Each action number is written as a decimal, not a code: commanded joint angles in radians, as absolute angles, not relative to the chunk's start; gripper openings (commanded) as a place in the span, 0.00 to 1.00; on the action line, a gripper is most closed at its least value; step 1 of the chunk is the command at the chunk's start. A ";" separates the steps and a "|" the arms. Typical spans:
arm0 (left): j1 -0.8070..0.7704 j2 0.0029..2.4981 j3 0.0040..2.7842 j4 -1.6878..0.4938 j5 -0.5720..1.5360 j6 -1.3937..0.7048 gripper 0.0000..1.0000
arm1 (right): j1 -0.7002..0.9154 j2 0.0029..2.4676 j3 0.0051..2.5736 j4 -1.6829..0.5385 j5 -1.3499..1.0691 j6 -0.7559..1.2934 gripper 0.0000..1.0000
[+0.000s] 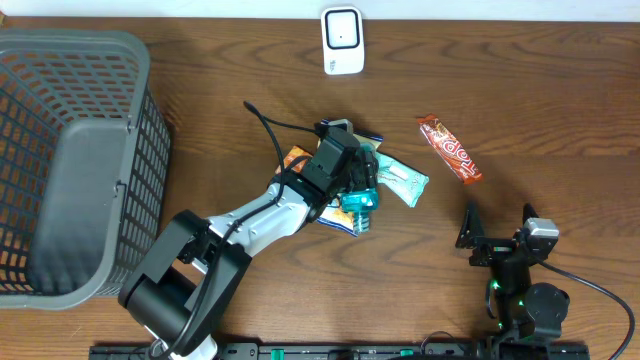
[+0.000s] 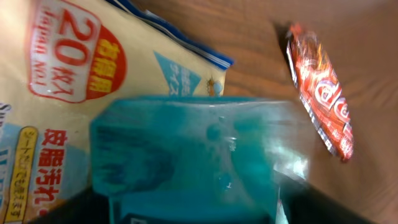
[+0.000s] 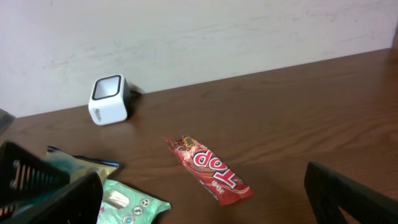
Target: Scan the item barcode
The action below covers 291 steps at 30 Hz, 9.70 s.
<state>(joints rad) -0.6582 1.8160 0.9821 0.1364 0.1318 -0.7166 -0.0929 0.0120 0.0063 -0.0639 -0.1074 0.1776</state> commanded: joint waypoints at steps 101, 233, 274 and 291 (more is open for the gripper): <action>-0.042 0.002 0.966 -0.219 0.128 0.402 0.98 | -0.086 0.007 0.006 -0.068 -0.103 0.171 0.99; 0.106 0.217 0.395 -0.335 0.427 -0.086 0.98 | 0.539 1.635 0.926 -0.392 0.045 0.455 0.96; 0.099 0.042 0.320 -0.889 0.302 -0.087 0.98 | 0.531 1.380 0.966 -0.691 0.310 0.800 0.99; 0.099 0.010 0.191 -0.840 0.301 -0.086 0.98 | 0.503 1.380 0.965 -0.712 0.309 0.799 0.99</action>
